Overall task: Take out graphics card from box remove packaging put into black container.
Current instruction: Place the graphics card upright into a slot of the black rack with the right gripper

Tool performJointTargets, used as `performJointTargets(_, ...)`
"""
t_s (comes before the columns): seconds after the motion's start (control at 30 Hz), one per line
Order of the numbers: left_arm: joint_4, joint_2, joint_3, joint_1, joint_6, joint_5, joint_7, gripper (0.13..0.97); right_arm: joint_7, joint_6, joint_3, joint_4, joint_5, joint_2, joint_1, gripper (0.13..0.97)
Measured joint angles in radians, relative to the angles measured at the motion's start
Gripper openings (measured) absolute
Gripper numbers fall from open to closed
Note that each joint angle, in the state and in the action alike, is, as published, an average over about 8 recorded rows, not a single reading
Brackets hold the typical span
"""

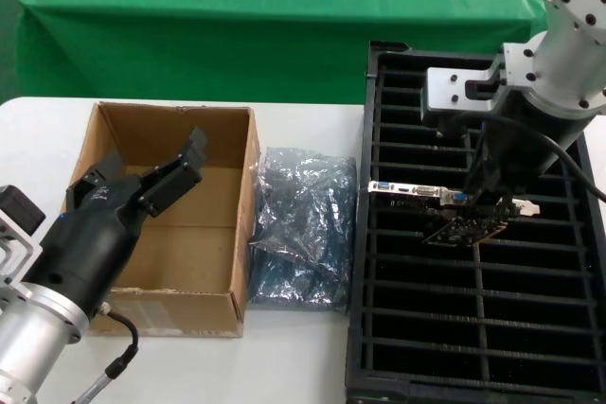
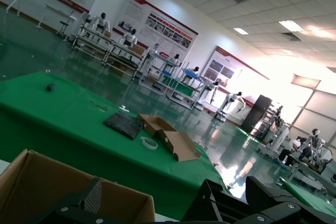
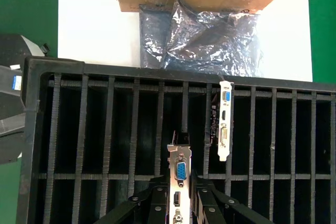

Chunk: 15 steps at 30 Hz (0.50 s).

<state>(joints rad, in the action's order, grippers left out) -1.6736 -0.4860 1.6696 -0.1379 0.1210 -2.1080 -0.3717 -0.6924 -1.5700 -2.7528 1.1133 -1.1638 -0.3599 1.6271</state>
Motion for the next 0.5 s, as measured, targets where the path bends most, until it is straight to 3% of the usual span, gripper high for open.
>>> performJointTargets(0.5,0.016,-0.006,0.001,-0.01,0.003,-0.002,-0.011,0.966,-0.01,0.0,0.0,-0.015,-0.012,0.019,0.019,0.195)
